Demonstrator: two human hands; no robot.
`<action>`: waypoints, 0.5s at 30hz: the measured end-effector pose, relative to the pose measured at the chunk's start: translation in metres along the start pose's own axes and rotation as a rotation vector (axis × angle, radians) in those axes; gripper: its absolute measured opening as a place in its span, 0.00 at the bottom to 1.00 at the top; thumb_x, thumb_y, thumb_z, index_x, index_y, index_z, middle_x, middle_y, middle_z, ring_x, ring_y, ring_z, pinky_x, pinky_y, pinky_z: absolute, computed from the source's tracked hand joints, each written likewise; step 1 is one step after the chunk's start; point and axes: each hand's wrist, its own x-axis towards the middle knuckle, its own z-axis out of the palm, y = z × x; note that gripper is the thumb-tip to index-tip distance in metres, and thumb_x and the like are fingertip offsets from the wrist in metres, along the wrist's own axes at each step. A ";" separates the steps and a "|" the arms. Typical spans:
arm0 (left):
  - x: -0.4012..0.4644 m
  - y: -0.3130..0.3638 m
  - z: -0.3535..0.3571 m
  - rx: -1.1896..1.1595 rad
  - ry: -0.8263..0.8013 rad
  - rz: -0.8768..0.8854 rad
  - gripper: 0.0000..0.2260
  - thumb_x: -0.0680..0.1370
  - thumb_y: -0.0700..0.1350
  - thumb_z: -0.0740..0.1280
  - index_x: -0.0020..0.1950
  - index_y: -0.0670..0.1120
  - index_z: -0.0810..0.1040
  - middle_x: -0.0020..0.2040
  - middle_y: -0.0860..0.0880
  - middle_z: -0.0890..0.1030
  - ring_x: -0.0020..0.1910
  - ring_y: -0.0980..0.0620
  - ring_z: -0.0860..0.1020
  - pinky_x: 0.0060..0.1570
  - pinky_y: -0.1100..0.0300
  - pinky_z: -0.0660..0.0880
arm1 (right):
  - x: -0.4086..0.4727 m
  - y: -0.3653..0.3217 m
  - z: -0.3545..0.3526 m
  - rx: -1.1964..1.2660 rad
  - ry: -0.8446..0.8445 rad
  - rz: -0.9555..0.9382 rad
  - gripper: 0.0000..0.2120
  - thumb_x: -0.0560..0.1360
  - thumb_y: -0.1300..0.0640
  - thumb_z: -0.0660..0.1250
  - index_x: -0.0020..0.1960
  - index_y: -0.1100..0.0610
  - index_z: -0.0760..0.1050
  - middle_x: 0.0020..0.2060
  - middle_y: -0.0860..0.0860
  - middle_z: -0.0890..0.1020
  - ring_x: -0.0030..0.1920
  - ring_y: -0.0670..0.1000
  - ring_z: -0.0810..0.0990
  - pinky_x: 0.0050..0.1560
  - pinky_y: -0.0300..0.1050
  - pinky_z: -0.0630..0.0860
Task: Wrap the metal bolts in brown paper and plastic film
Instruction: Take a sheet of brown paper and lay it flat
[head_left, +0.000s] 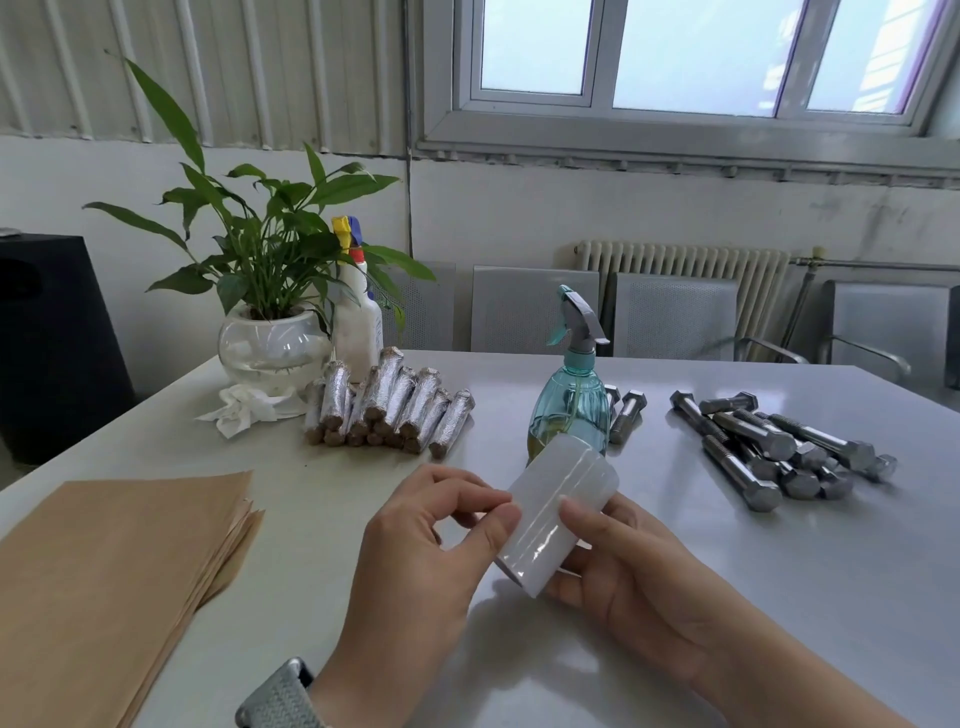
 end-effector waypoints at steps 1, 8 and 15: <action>0.000 0.000 0.000 -0.010 0.009 -0.009 0.05 0.70 0.46 0.76 0.40 0.56 0.85 0.44 0.59 0.81 0.35 0.62 0.76 0.35 0.74 0.67 | 0.000 0.000 0.000 0.001 -0.010 -0.003 0.30 0.69 0.60 0.73 0.68 0.64 0.69 0.63 0.67 0.77 0.63 0.66 0.77 0.65 0.71 0.69; 0.003 -0.006 0.000 -0.185 0.001 -0.202 0.05 0.68 0.46 0.78 0.40 0.55 0.85 0.35 0.56 0.83 0.30 0.63 0.75 0.33 0.75 0.68 | 0.002 0.004 0.000 -0.105 0.063 -0.102 0.31 0.66 0.60 0.76 0.67 0.62 0.70 0.62 0.65 0.77 0.61 0.64 0.79 0.53 0.59 0.79; 0.004 -0.009 0.001 -0.339 -0.020 -0.273 0.15 0.62 0.57 0.76 0.45 0.52 0.86 0.39 0.48 0.85 0.41 0.45 0.82 0.46 0.53 0.79 | 0.001 0.006 0.003 -0.245 0.151 -0.203 0.34 0.62 0.58 0.81 0.64 0.56 0.72 0.57 0.58 0.81 0.57 0.59 0.82 0.51 0.55 0.81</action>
